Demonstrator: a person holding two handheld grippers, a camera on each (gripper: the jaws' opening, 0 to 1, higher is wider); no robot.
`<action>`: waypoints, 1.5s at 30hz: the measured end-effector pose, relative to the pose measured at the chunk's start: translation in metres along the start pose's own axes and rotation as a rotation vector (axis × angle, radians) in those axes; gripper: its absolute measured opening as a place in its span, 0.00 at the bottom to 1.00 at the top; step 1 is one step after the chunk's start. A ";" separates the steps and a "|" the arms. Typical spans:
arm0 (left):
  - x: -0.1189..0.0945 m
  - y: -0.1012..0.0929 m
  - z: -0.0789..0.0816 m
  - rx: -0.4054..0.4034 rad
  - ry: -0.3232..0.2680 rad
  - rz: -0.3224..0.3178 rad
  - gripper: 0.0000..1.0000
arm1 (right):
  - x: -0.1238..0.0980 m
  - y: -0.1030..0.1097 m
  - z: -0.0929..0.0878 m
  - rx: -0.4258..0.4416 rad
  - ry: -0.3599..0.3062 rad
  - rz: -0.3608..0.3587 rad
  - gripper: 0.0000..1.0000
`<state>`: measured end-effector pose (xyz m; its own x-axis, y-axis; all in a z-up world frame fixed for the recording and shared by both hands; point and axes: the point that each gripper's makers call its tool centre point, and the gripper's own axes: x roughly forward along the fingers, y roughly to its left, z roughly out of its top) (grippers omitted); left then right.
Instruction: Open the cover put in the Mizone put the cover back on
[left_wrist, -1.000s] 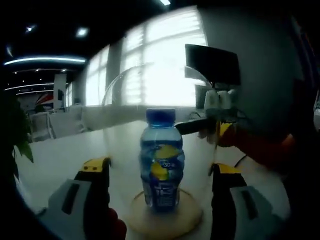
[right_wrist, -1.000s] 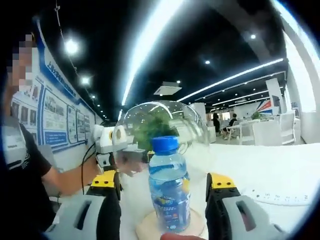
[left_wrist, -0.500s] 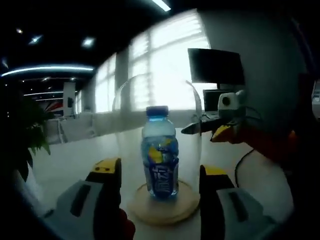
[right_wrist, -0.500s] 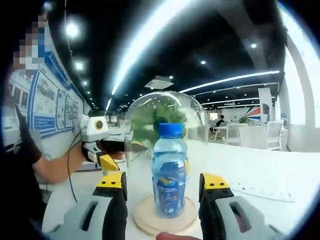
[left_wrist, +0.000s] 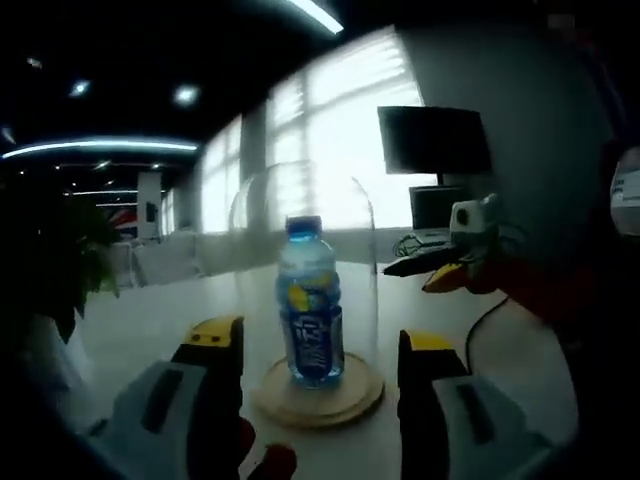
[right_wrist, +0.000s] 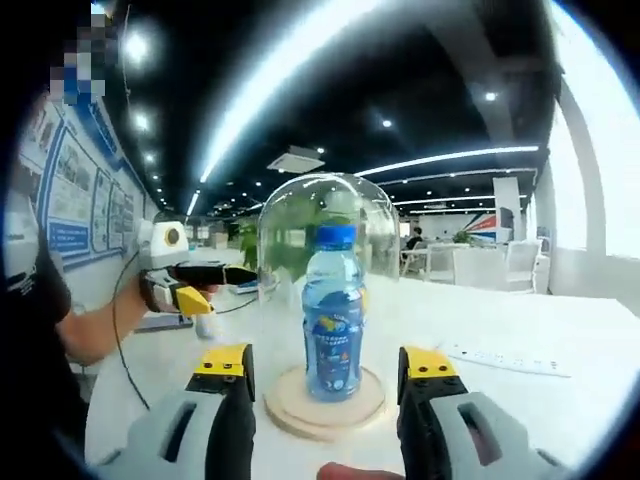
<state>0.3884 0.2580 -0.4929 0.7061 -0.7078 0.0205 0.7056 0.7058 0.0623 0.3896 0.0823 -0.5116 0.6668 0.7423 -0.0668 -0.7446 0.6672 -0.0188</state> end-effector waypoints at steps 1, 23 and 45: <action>-0.001 0.001 -0.002 -0.007 0.000 0.007 0.49 | -0.002 0.001 -0.003 0.000 0.001 -0.001 0.49; -0.027 -0.014 -0.025 -0.052 -0.011 0.054 0.45 | -0.037 0.004 -0.025 0.044 -0.049 -0.094 0.43; -0.047 -0.021 -0.062 -0.057 0.036 0.099 0.40 | -0.074 0.010 -0.058 0.060 -0.078 -0.121 0.42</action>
<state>0.3438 0.2785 -0.5572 0.7736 -0.6335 -0.0124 0.6336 0.7736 0.0045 0.3312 0.0303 -0.5648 0.7536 0.6572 0.0097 -0.6571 0.7529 0.0374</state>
